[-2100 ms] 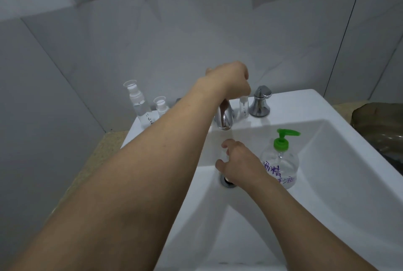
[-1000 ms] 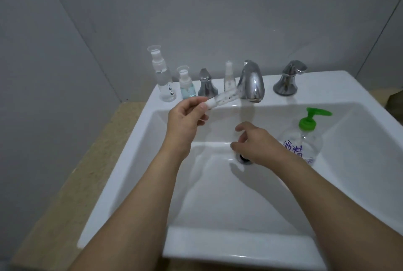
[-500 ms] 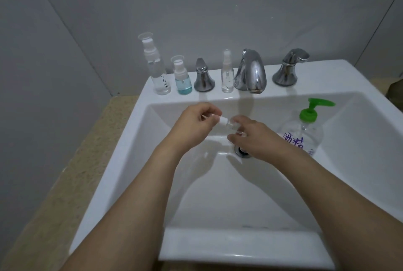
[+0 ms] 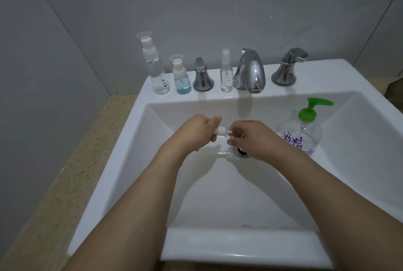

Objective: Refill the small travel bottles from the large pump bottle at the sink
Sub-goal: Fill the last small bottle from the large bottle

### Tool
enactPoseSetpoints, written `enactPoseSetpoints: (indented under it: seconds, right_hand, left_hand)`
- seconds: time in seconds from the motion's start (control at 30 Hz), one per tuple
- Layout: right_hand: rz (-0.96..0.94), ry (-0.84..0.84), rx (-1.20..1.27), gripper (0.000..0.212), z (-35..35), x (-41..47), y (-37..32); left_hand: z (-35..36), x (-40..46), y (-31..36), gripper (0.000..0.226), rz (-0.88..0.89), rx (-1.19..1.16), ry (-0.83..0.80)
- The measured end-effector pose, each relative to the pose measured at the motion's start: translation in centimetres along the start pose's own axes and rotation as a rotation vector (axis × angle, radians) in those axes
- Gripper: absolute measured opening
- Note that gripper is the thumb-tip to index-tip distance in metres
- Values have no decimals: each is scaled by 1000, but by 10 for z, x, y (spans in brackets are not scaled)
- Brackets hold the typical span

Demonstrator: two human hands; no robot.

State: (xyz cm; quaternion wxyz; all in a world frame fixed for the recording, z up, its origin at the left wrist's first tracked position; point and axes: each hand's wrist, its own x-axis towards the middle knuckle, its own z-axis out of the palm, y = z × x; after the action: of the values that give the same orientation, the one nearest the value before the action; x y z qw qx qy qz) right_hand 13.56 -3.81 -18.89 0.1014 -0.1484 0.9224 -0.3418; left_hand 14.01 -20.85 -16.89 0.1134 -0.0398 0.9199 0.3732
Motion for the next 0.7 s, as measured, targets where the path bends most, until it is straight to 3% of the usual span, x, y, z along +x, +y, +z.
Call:
enactPoseSetpoints:
  seconds: [0.07,0.13,0.17,0.27,0.33,0.53,0.7]
  right_hand:
    - [-2,42,21,13,0,1,-1]
    - [14,61,18,12,0,2,2]
    - [23,60,7,12,-1,2,3]
    - [25,42,-43,15,0,2,5]
    - [19,47,-71,17,-1,2,5]
    - [23,42,-38,11,1,2,7]
    - [26,60,-3,15,1,4,10]
  left_hand:
    - [-2,-1,0,54,-40,-161,-15]
    - [-4,-2,0,36,-14,-278,-58]
    - [-4,-2,0,26,22,-273,-67]
    - [-1,0,1,26,98,-185,-54]
    - [-1,0,0,11,87,-172,-45]
    - [-6,1,-3,58,-62,-111,-26]
    - [-2,-3,-3,37,9,-152,-139]
